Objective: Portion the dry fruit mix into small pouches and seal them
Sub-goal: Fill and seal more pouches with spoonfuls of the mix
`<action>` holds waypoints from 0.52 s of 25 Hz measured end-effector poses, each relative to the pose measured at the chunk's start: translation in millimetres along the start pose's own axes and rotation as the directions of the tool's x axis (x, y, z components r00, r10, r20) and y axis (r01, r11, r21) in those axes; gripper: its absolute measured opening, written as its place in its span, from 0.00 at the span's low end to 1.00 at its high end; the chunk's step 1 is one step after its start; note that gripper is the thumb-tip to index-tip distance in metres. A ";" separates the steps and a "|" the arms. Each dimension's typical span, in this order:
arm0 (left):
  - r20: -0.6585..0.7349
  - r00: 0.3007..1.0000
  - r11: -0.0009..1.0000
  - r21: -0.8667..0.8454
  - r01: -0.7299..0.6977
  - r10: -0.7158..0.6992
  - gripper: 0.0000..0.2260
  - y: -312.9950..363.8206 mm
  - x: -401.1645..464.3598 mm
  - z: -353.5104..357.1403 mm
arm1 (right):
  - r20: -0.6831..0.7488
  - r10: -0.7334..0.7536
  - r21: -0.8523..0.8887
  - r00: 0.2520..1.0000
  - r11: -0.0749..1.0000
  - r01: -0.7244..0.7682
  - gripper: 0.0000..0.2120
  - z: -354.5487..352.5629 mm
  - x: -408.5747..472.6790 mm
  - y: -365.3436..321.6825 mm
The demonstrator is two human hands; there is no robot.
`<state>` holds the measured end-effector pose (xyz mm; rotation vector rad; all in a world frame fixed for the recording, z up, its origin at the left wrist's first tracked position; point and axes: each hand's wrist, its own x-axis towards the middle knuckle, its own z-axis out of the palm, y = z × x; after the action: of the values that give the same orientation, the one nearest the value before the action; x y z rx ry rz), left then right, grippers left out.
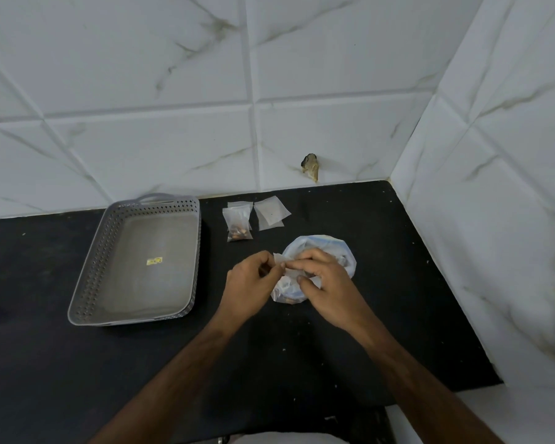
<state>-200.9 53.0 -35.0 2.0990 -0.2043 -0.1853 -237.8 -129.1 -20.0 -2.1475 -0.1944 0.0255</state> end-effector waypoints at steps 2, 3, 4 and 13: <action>-0.019 0.998 0.985 0.157 0.064 -0.062 0.10 2.2 0.1 -1.7 | -0.089 0.033 -0.091 0.996 0.995 -0.041 0.14 1.9 0.3 3.0; -0.023 0.996 0.967 0.241 0.084 -0.081 0.11 5.5 -0.5 -2.3 | -0.133 0.013 -0.228 0.991 0.973 -0.043 0.15 3.4 0.3 2.7; -0.025 0.996 0.950 0.302 0.085 -0.081 0.12 9.2 -0.7 -2.5 | -0.144 -0.025 -0.389 0.989 0.921 -0.033 0.17 5.3 -0.4 1.3; 0.079 0.982 0.984 0.032 -0.177 0.174 0.21 -3.6 -1.0 -15.7 | -0.023 0.075 -0.096 0.997 0.992 -0.077 0.14 3.0 2.1 2.6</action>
<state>-198.3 68.1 -30.0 2.1013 -0.4402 -0.1558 -235.6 -127.8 -23.7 -2.2507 -0.1044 0.0393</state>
